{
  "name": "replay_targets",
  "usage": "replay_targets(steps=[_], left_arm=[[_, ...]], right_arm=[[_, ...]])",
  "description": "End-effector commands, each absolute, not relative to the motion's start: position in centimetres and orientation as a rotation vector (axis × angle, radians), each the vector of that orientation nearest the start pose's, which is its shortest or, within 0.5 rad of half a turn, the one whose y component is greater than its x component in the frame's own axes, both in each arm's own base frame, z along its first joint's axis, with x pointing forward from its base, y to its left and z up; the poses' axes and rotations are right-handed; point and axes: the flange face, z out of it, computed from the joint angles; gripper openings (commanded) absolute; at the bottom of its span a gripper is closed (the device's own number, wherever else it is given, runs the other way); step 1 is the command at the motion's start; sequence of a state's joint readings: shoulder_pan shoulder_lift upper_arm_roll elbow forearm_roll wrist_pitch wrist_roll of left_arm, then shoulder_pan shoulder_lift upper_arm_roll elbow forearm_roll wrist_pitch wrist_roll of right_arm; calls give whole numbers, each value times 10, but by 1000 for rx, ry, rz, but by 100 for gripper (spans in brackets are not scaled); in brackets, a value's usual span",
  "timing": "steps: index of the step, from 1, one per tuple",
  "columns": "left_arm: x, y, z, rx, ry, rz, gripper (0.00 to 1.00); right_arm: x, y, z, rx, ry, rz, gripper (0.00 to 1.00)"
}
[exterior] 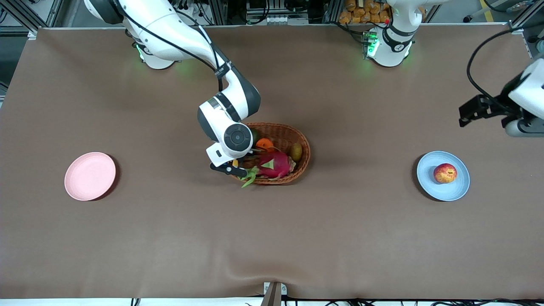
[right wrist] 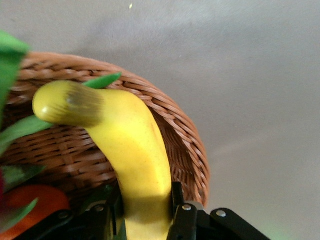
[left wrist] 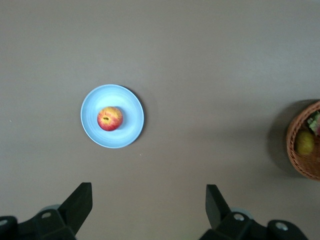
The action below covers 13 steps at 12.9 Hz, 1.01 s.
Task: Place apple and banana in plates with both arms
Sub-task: 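Open the left gripper and lift it away from the apple, then lift the yellow banana with the right gripper and carry it to the pink plate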
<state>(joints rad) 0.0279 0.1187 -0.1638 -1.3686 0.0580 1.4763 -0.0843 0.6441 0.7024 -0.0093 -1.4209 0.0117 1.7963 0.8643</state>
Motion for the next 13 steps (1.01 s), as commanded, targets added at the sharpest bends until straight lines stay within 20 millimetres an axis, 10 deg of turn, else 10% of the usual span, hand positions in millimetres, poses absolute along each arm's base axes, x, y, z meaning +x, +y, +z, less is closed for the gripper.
replay_targets(steps=[1,6,10,13], left_arm=[[551,-61,643,-3113,28,43,100],[508,-61,639,-3117,-25,29,100],[521,-60,638,-3122,-49,-7,100],[521,-60,641,-3122,-46,-11,100]], right_arm=[[560,403,307,-3300,421,392,0],[589,325,383,-3263,383,425,0],[627,183,439,-3192,312,459,0],[643,72,438,-3130,317,481,0]])
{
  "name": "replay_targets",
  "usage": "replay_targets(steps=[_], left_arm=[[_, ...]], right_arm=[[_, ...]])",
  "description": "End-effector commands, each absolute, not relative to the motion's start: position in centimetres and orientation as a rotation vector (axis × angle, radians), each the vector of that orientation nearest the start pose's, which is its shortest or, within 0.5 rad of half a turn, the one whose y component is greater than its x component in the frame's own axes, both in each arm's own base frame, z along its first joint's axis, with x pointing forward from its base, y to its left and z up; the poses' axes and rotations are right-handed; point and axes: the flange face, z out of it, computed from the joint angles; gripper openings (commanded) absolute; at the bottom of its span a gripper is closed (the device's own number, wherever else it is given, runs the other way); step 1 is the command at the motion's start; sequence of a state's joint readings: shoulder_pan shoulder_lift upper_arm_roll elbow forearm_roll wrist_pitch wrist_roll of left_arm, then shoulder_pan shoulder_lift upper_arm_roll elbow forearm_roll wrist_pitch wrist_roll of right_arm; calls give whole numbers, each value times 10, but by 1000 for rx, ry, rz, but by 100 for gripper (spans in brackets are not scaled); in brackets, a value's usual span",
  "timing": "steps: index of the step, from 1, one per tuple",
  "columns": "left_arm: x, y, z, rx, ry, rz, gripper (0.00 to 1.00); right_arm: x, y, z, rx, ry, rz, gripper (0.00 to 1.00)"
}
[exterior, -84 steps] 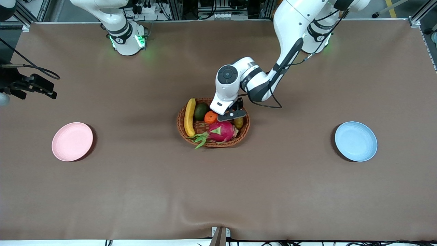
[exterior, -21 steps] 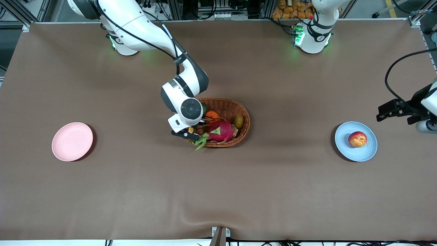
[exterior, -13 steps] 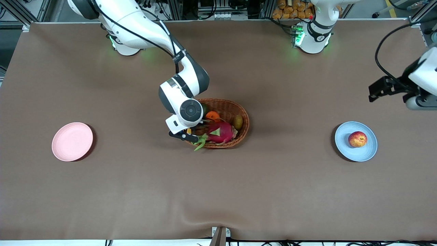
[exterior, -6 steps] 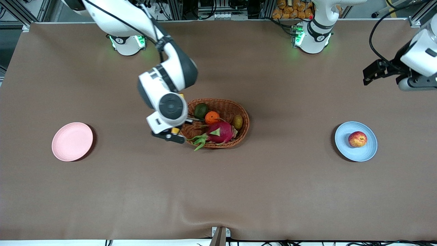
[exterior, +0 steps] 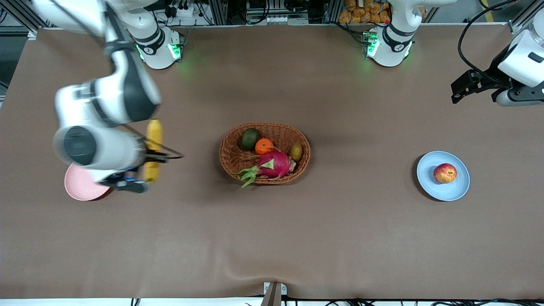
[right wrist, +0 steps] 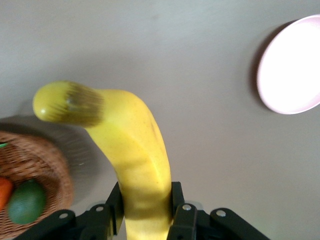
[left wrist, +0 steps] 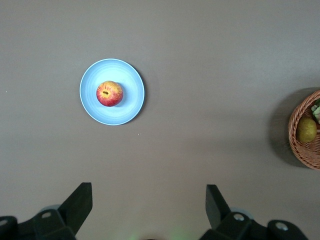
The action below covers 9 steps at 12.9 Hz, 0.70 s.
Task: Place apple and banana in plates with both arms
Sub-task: 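Lift the yellow banana with the right gripper and carry it to the pink plate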
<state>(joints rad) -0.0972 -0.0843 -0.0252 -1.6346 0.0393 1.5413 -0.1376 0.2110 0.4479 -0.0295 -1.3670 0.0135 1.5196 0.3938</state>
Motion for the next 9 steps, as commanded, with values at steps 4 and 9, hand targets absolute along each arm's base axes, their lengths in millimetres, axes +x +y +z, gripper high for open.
replay_targets(steps=[4,9], left_arm=[[520,-58,641,-3118,-56,-5,100],[520,-59,642,-3120,-51,-9,100]], right_arm=[[644,-46,404,-2979,284,454,0],[624,-134,345,-2955,185,408,0]])
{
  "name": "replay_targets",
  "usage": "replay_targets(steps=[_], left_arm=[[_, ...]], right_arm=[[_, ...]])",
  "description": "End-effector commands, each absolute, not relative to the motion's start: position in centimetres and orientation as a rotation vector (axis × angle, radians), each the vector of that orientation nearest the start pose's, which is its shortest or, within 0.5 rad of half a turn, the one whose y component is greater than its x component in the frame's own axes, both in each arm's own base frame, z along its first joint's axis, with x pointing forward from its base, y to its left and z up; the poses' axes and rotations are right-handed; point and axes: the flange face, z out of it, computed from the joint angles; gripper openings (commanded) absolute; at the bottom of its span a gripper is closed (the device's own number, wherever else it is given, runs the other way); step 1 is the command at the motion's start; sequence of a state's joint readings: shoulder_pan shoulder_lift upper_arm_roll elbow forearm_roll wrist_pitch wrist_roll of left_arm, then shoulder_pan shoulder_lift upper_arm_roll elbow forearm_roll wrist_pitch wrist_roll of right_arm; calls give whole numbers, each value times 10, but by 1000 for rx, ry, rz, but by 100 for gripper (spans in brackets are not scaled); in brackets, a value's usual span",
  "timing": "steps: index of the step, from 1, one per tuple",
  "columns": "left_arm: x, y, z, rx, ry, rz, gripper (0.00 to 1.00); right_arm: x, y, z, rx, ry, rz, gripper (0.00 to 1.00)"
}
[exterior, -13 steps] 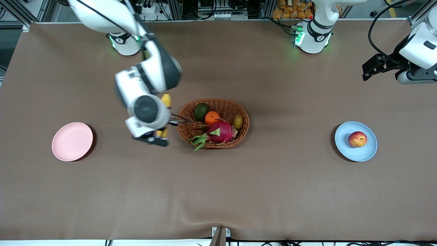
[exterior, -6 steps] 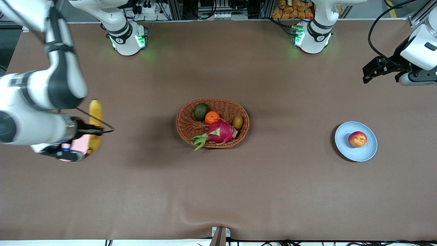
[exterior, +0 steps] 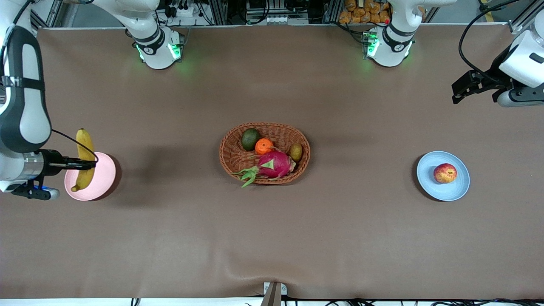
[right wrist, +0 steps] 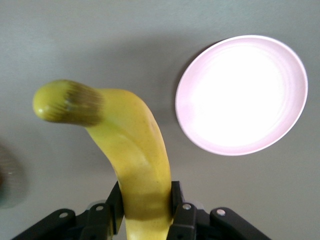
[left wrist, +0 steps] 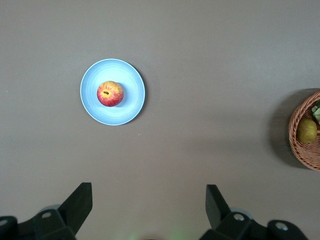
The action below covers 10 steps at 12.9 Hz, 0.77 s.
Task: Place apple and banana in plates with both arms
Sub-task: 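Lift the yellow banana with the right gripper and carry it to the pink plate, then lower the banana onto the pink plate and open the right gripper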
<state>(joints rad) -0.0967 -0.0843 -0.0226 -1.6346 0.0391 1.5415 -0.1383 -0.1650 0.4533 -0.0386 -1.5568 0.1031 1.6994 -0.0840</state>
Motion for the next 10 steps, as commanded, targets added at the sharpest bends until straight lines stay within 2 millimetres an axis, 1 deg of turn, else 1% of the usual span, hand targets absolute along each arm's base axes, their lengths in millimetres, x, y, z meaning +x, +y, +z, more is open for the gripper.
replay_targets(steps=[1,2,3,4,5,6,7,8,10], left_arm=[[519,-59,641,-3120,-51,-7,100],[519,-59,641,-3120,-51,-7,100],[519,-59,641,-3120,-54,-7,100],[519,-59,642,-3120,-54,-9,100],[519,-59,642,-3120,-51,-9,100],[519,-59,641,-3120,-54,-7,100],[520,-59,642,-3120,-54,-9,100],[519,-60,642,-3120,-51,-9,100],[519,-59,641,-3120,-51,-7,100]], right_arm=[[618,-148,328,-2958,158,386,0],[615,-163,312,-2957,116,368,0],[612,-184,296,-2950,84,357,0],[613,-198,281,-2955,50,324,0],[616,-202,268,-2960,19,302,0],[617,-209,250,-2961,11,290,0],[615,-220,236,-2966,-5,269,0],[615,-224,222,-2967,-33,256,0],[618,-224,211,-2974,-60,239,0]])
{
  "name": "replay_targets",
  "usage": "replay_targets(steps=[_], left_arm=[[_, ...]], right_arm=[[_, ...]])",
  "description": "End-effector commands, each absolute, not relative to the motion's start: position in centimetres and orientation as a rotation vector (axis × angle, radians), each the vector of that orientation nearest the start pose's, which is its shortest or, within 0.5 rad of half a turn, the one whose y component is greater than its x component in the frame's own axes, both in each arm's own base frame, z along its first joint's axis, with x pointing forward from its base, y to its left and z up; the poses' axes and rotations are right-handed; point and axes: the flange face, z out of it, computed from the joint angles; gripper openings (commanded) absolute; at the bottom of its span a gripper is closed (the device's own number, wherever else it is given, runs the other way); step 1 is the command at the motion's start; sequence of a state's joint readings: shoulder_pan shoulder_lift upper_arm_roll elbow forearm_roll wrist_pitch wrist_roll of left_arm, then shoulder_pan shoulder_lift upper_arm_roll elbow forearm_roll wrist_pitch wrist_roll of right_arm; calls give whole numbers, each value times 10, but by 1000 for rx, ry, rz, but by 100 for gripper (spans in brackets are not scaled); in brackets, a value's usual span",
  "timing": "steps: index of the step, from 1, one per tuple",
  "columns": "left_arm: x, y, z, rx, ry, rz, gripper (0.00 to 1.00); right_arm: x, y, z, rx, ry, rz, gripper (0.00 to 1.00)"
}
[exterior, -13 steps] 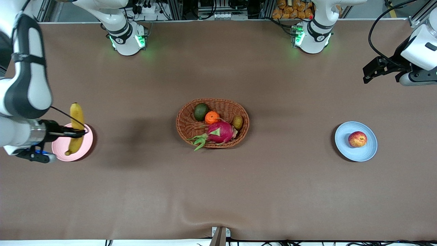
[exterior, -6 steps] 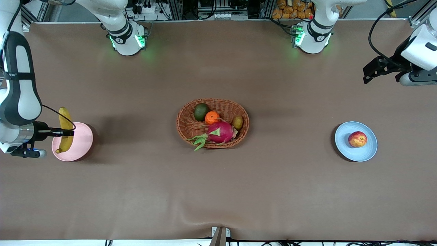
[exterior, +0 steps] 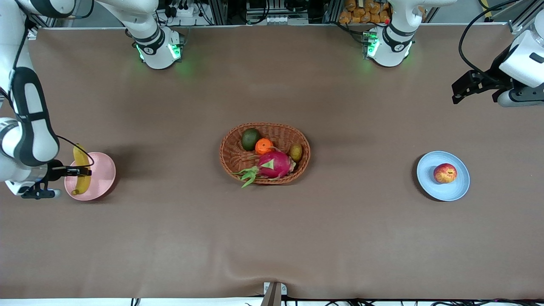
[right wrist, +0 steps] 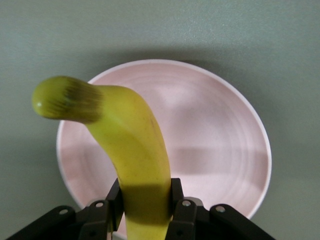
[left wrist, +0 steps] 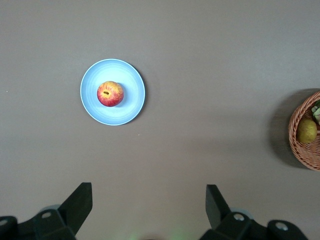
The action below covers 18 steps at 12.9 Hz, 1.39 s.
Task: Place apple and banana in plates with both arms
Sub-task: 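Lower the banana onto the pink plate and open the right gripper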
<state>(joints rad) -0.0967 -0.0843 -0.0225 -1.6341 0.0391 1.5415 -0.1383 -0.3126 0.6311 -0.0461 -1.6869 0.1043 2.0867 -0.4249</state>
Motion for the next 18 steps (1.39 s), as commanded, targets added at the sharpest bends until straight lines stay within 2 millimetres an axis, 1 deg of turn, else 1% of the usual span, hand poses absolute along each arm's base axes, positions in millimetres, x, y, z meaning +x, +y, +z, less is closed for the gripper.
replay_targets(steps=[1,2,3,4,5,6,8,10,11,12,14,15,16,17,18], left_arm=[[519,-59,642,-3120,-54,-9,100],[519,-59,642,-3120,-51,-9,100],[519,-59,642,-3120,-51,-7,100],[519,-59,642,-3120,-51,-7,100],[519,-59,642,-3120,-51,-9,100],[519,-59,642,-3120,-49,-9,100],[519,-59,642,-3120,-49,-9,100],[519,-59,642,-3121,-49,-9,100],[519,-59,642,-3121,-49,-9,100],[518,-60,642,-3120,-46,-9,100],[518,-59,642,-3121,-46,-6,100],[518,-59,642,-3121,-44,-6,100],[518,-59,642,-3121,-44,-6,100],[518,-59,642,-3121,-42,-6,100],[518,-59,643,-3122,-42,-9,100]], right_arm=[[620,-225,211,-2976,-61,233,0],[620,-226,208,-2974,-57,237,0],[622,-227,207,-2974,-54,232,23],[622,-227,206,-2974,-54,234,67],[621,-228,206,-2973,-54,234,71],[622,-227,205,-2973,-56,236,73],[623,-225,205,-2976,-61,233,73],[626,-224,211,-2979,-71,229,100],[633,-223,224,-2988,-81,207,100],[642,-213,240,-2988,-119,225,100],[660,-199,283,-2983,-191,319,100],[665,-197,306,-2984,-214,343,100],[670,-190,327,-2976,-235,363,100],[672,-181,343,-2970,-264,395,100],[673,-169,390,-2996,-308,376,100]])
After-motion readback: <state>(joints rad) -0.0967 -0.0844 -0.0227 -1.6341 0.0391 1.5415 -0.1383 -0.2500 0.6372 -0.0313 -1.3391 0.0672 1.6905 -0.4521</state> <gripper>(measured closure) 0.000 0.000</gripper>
